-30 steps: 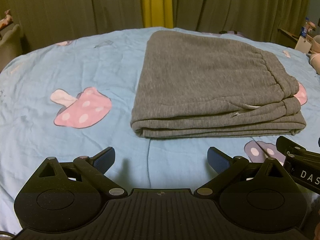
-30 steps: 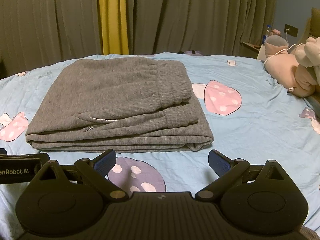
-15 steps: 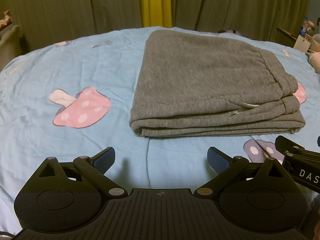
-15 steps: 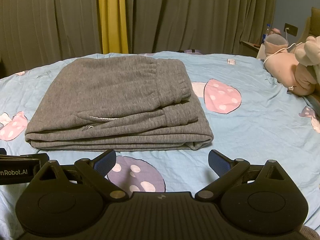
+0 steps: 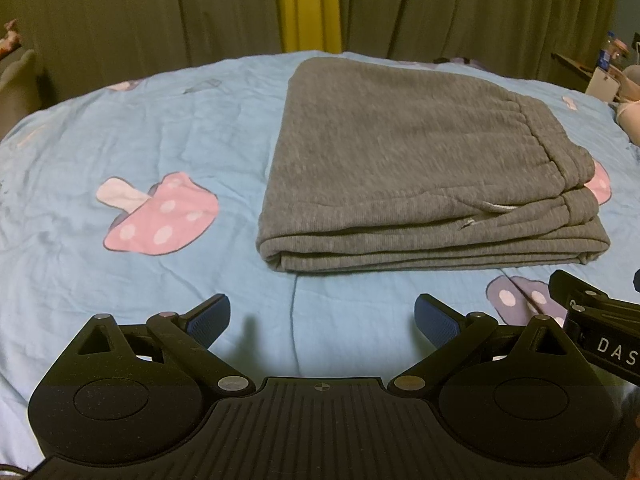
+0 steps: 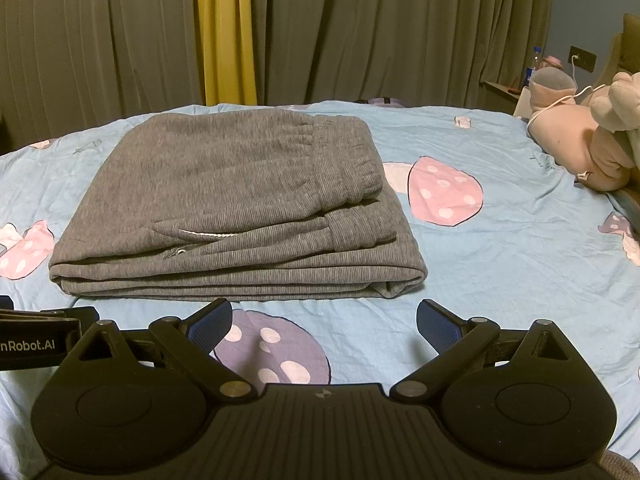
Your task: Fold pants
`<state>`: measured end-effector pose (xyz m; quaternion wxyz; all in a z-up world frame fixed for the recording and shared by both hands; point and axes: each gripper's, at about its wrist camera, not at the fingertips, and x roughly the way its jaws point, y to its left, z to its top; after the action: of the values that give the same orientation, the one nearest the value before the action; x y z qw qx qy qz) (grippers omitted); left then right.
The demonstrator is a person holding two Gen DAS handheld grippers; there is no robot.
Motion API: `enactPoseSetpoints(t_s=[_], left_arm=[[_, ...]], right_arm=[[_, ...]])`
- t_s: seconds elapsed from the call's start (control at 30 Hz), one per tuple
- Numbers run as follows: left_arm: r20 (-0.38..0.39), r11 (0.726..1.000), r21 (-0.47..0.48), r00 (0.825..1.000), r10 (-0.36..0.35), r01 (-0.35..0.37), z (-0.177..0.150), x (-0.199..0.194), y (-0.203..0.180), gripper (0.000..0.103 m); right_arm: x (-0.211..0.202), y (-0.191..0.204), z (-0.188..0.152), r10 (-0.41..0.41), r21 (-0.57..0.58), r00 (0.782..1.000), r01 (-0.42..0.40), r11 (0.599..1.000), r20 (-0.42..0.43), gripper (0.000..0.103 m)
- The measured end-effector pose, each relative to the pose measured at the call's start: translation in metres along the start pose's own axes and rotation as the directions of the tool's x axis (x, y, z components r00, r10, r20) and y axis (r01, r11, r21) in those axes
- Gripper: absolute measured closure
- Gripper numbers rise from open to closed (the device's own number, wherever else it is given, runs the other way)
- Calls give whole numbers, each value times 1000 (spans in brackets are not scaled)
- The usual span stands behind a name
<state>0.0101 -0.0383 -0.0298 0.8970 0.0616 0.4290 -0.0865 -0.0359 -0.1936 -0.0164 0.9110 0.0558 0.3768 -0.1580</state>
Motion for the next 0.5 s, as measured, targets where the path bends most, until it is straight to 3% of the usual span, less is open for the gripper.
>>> enactPoseSetpoints(t_s=[0.5], left_arm=[[-2, 1000, 6, 1000, -2, 2, 0, 1, 0, 2]], right_arm=[[1, -1, -1, -1, 0, 1000, 1, 1000, -4, 4]])
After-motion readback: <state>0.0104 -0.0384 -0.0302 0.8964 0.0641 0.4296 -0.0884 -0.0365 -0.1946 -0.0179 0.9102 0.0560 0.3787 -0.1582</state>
